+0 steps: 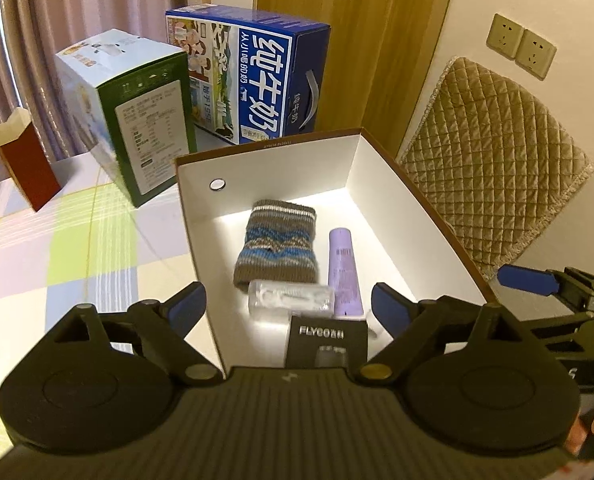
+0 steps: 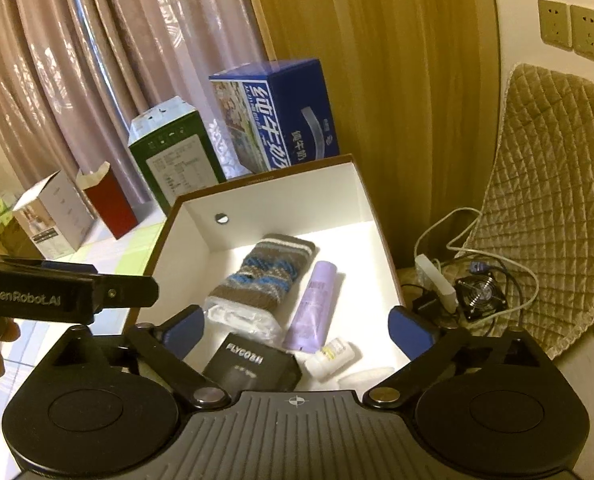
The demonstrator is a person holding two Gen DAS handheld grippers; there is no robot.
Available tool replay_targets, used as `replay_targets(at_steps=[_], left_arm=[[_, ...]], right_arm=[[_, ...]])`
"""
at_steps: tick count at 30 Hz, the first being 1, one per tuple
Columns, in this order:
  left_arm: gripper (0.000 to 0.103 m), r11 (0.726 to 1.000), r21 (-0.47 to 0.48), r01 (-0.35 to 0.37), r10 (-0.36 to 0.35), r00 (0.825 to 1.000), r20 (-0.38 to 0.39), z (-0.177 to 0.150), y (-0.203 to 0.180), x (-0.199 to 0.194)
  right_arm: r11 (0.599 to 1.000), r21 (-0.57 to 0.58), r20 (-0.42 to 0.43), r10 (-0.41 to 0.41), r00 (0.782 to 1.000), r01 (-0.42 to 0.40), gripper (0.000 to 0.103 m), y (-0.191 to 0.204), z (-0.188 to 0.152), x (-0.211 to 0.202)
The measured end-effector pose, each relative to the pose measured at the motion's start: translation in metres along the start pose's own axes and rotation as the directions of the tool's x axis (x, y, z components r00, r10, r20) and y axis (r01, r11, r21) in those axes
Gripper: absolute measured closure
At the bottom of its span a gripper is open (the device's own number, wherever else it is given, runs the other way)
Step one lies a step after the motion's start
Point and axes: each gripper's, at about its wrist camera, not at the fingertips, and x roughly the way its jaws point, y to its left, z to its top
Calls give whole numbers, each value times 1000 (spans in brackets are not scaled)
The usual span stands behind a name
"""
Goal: Organize objects
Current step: 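Withdraw both open tools from the cardboard box back over the table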
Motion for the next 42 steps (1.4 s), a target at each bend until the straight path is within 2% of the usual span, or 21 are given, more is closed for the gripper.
replay_targets(at_steps=[10,23,33,42], left_arm=[[13,999,-35,-1,1,1000,-3,-47,8,-45],[13,996,-90,-21,17,999,-46,-98,25,-78],[12,992,-120,-32,24,998,-66,-133,47,-99],[12,984,-166,-61,43,993,-110,-170,80,-114]], right_arm=[[1000,15,4,8,1000,-8,2,11,-29,-33],[998,62,-11,9,1000,-8,2,22,-57,-63],[998,65,-56,11,998,-7,2,44,-84,-68],[999,29,-136,22,990,-18,2,84,-114,-56]])
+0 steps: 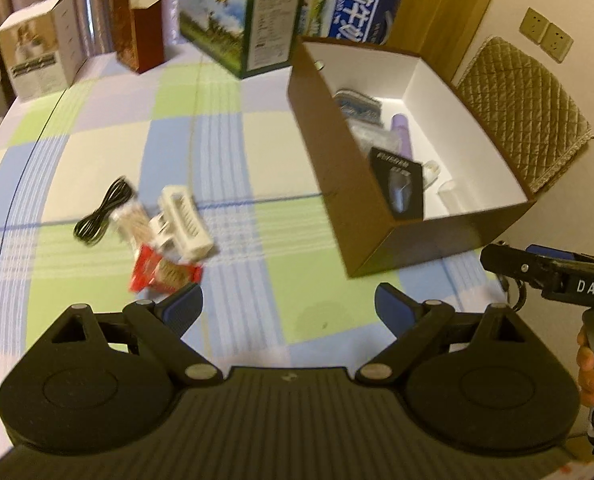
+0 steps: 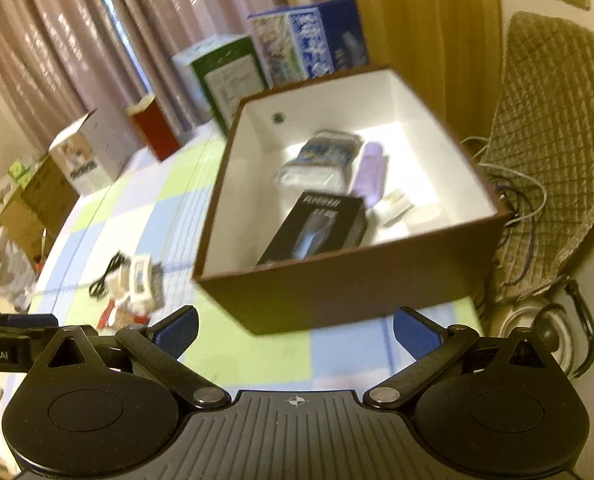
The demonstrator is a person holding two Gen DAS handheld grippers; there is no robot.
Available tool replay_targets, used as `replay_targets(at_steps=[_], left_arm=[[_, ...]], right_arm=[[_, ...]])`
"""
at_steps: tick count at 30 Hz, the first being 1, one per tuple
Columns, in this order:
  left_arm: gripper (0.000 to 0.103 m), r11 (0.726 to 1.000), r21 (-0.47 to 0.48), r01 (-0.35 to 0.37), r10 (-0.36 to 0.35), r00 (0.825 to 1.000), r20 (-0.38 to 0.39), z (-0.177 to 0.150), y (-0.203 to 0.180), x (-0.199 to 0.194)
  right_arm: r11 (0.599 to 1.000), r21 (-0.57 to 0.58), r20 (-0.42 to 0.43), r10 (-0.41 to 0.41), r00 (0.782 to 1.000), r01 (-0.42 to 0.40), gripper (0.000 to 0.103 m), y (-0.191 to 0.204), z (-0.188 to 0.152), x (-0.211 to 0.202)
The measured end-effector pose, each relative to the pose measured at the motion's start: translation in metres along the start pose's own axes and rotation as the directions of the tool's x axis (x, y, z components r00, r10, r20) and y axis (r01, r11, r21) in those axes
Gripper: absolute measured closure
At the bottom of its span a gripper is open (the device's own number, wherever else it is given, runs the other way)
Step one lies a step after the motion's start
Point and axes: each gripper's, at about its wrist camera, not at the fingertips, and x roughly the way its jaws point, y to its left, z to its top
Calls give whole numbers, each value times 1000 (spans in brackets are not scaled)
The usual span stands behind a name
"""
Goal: Organize objects
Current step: 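Withdraw both open tools from the cardboard box back over the table, then move the right tool to the red snack packet and grasp it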
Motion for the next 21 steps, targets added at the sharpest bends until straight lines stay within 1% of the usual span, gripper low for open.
replay_targets(at_steps=[4,8,14,21], left_arm=[[12,1000,-24,-13,12,1000,-11,-13,19,-3],[12,998,-49,-41,40,999,-18,-22,40,-6],[12,995,-78,-66,64,998,-22,-29,67,-8],[12,992,-96,-78,76,997,-18,-32,87,-13]], right_arm=[[999,-30,-48,20,999,-22,2,21,-13,12],[997,-61,-85,37,996,-42,2,42,-21,24],[992,-108,-108,52,993,-64,2,69,-26,38],[986,-147,-121,66,990,-83,2,94,-26,49]])
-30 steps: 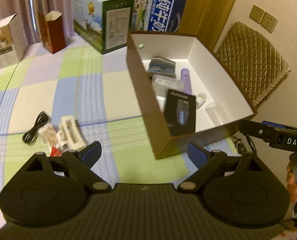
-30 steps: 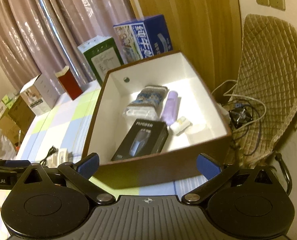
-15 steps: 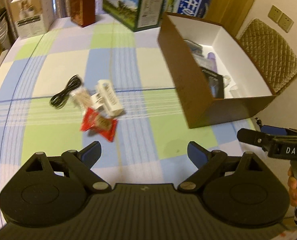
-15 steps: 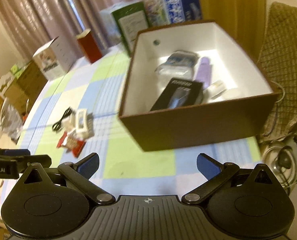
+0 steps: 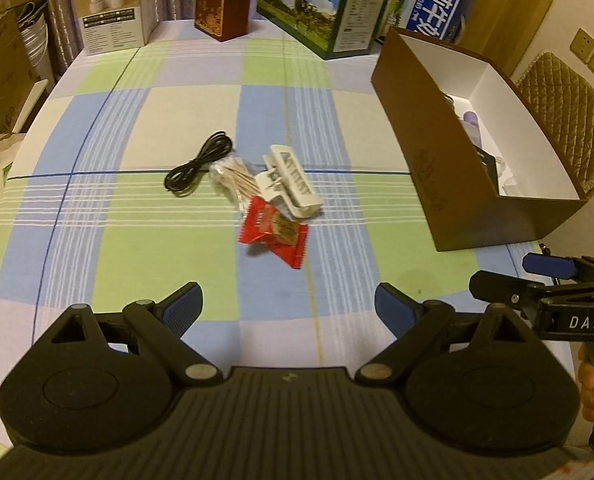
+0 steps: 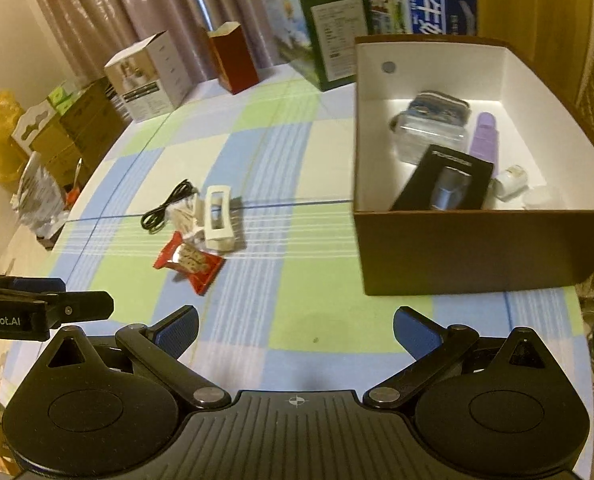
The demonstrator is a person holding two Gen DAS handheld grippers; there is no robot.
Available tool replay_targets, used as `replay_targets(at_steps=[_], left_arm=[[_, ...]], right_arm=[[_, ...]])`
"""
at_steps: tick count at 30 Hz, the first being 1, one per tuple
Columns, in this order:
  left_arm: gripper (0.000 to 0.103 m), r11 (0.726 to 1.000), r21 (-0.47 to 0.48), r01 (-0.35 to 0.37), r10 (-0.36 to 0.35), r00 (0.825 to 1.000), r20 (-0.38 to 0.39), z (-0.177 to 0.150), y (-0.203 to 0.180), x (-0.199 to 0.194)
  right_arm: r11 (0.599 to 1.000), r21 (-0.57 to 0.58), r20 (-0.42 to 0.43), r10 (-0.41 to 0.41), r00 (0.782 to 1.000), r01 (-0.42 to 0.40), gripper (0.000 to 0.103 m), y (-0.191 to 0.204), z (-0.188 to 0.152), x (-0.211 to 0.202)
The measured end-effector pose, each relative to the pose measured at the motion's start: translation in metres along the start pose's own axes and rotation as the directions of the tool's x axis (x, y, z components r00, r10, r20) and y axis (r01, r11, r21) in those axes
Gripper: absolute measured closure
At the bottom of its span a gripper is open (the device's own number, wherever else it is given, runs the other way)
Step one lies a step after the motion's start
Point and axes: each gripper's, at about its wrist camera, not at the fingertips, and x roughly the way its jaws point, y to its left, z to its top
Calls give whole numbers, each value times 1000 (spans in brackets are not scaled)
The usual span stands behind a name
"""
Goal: Organize objects
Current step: 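Move the right tool to the red snack packet and grasp it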
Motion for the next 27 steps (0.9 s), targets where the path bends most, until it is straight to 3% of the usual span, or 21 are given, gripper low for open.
replay_targets(at_steps=[14,22,27], left_arm=[[12,1000,-22,-18,17,1000,-14,-1,21,12],[13,998,-32,-46,45,998,-41,-1,26,29],[13,996,-55,-70,67,996,-53,0,36,39]], right_arm=[[999,-33,-15,-9,1000,8,3,21,0,22],[996,-89,4,27,1000,-26,30,31,0,40],[986,-146,-3,83,997,-82,40,42,4,54]])
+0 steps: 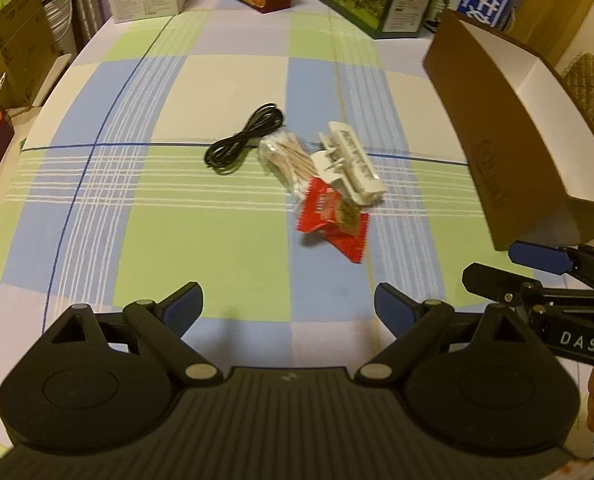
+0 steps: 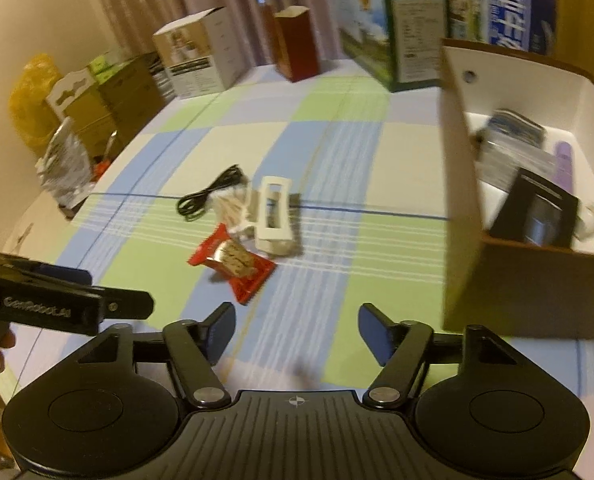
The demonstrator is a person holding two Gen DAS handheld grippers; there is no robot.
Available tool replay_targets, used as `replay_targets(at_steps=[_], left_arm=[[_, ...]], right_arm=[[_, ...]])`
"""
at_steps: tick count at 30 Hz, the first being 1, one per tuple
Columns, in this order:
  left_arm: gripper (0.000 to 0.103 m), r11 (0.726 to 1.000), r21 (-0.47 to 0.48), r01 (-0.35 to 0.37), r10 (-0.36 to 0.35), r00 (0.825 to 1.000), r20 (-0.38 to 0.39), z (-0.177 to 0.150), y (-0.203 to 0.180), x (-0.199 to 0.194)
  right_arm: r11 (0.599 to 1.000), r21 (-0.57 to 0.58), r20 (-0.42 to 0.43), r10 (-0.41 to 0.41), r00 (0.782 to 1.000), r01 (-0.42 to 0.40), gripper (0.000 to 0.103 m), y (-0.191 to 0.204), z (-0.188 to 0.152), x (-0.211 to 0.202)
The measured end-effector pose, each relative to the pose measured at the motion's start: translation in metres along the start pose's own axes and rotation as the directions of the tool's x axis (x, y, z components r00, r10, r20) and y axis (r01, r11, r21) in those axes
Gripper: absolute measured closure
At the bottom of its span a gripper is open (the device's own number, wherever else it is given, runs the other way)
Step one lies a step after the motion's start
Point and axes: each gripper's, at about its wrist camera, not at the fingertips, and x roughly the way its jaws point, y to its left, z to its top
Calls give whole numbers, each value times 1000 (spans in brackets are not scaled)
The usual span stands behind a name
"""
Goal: Organize objects
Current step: 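Move the right tool to the red snack packet and grasp it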
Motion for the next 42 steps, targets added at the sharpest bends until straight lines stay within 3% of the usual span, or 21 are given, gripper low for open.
replay_targets(at_steps=[5,15,28,30,32,33,42], left_arm=[[13,999,-25,-28,28,1000,-2,5,12,9],[13,997,-63,-54,52,998,-32,12,34,27],[13,992,-98,-85,79,994,-69,16,57,43],[13,991,-101,-89,82,994,-72,16,59,45],[13,991,-104,-90,83,994,-72,16,60,46],[13,990,-105,-89,82,994,-72,17,60,46],[13,995,-87,-57,52,997,-59,21,52,49]], right_arm=[[997,-58,-2,43,999,-43,49,10,8,20],[970,-208,-29,122,992,-125,49,33,25,63],[894,-428,-65,115,991,-131,50,55,23,111],[885,-448,-66,109,992,-127,55,59,21,116],[878,-464,-64,104,993,-121,81,61,19,118],[875,-469,-65,98,993,-117,82,61,18,118],[950,-288,-20,122,992,-122,83,40,23,79]])
